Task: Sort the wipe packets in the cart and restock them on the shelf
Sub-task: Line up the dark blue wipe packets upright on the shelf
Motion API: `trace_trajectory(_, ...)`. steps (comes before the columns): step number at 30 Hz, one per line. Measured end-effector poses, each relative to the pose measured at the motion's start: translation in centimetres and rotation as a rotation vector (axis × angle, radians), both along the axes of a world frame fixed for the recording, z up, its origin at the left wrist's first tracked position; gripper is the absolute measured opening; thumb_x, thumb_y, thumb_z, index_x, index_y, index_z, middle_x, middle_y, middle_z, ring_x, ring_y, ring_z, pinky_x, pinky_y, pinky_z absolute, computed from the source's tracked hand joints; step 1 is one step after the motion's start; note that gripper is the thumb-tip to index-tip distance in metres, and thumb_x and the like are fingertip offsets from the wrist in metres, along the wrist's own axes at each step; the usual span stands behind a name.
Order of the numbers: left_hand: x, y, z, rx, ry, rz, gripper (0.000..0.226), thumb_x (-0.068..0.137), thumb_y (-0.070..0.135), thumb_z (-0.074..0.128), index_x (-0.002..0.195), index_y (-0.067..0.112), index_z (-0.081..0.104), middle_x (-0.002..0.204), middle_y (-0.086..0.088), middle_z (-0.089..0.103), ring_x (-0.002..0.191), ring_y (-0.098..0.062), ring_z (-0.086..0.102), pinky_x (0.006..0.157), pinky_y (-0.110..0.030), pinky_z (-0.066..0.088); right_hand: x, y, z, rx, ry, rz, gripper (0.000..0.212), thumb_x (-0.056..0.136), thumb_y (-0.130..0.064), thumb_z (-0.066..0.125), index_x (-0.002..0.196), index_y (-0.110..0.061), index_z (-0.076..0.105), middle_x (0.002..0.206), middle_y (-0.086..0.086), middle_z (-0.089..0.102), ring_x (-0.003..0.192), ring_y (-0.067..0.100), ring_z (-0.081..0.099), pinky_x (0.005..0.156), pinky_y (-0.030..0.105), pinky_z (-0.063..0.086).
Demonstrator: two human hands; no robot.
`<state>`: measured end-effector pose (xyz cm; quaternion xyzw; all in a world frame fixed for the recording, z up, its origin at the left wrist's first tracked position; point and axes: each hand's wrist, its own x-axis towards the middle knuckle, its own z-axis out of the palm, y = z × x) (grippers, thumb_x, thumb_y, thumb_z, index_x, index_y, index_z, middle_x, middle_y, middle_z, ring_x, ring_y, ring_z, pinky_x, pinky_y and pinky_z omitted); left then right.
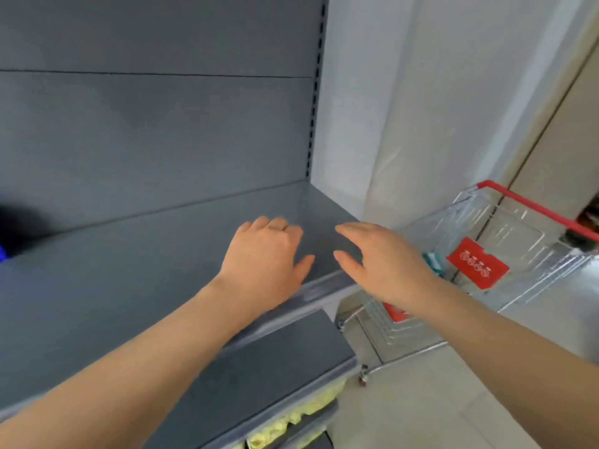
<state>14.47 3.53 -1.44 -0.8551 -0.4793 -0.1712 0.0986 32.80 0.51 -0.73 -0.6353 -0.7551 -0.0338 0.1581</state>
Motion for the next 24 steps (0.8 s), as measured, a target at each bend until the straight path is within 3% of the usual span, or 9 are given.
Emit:
trace_trajectory(4,11.5,-0.4,-1.1,-0.046,-0.061,-0.102,0.039,0.089,0.047,0.053,0.108,0.015,0.065,0.103,-0.003,0.065,0.095,-0.027,0.058,0.083,-0.037,0.046,10.9,-1.2,-0.6,-0.042,-0.017,-0.089,0.038,0.092,-0.027,0.055,0.123,-0.007,0.059,0.125,0.012,0.062,0.114,0.031,0.057,0.095,0.04,0.045)
trace_trajectory(10,26.4,1.5,-3.5,-0.109,-0.012,-0.201,0.04,0.093,0.048,0.044,0.119,0.021,0.058,0.113,0.0,0.061,0.104,-0.023,0.055,0.088,-0.036,0.044,25.8,-0.3,-3.1,-0.109,-0.061,-0.256,0.043,0.094,-0.031,0.05,0.135,-0.018,0.051,0.132,0.003,0.058,0.117,0.025,0.055,0.091,0.031,0.043)
trace_trajectory(14,35.3,5.5,-6.0,-0.13,0.056,-0.21,0.042,0.094,0.049,0.043,0.121,0.021,0.057,0.112,-0.001,0.06,0.103,-0.023,0.056,0.085,-0.034,0.044,34.6,2.7,-5.6,-0.159,-0.069,-0.351,0.03,0.095,-0.034,0.045,0.117,-0.018,0.057,0.111,0.005,0.065,0.099,0.025,0.06,0.072,0.03,0.044)
trace_trajectory(17,41.7,9.3,-8.0,-0.168,0.088,-0.221,0.041,0.095,0.049,0.043,0.122,0.021,0.057,0.11,-0.001,0.061,0.1,-0.021,0.056,0.079,-0.033,0.043,40.2,5.7,-6.9,-0.197,-0.096,-0.393,0.028,0.096,-0.034,0.044,0.116,-0.02,0.058,0.112,0.002,0.064,0.101,0.024,0.06,0.08,0.035,0.051)
trace_trajectory(24,55.1,18.7,-11.5,-0.276,0.16,-0.232,0.036,0.096,0.044,0.042,0.116,0.018,0.057,0.106,-0.003,0.06,0.096,-0.021,0.055,0.073,-0.032,0.036,52.6,14.6,-10.8,-0.329,-0.067,-0.457,0.029,0.096,-0.033,0.044,0.115,-0.016,0.059,0.108,0.006,0.066,0.093,0.023,0.063,0.078,0.039,0.056)
